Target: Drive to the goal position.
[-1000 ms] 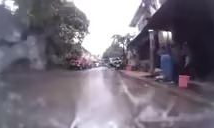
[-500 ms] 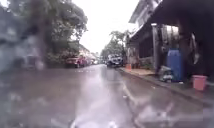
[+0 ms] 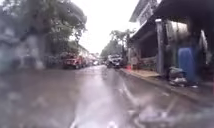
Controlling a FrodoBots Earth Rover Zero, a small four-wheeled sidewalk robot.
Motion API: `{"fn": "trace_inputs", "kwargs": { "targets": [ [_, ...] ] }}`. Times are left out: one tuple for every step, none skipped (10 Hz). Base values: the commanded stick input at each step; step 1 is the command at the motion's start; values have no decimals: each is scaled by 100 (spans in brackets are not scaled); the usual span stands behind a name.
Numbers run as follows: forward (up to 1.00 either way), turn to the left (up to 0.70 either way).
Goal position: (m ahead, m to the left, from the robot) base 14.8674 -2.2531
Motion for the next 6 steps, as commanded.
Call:
{"fn": "trace_inputs", "kwargs": {
  "targets": [
    [100,0],
    [100,0],
    [100,0],
    [100,0],
    [100,0],
    [100,0]
  ]
}}
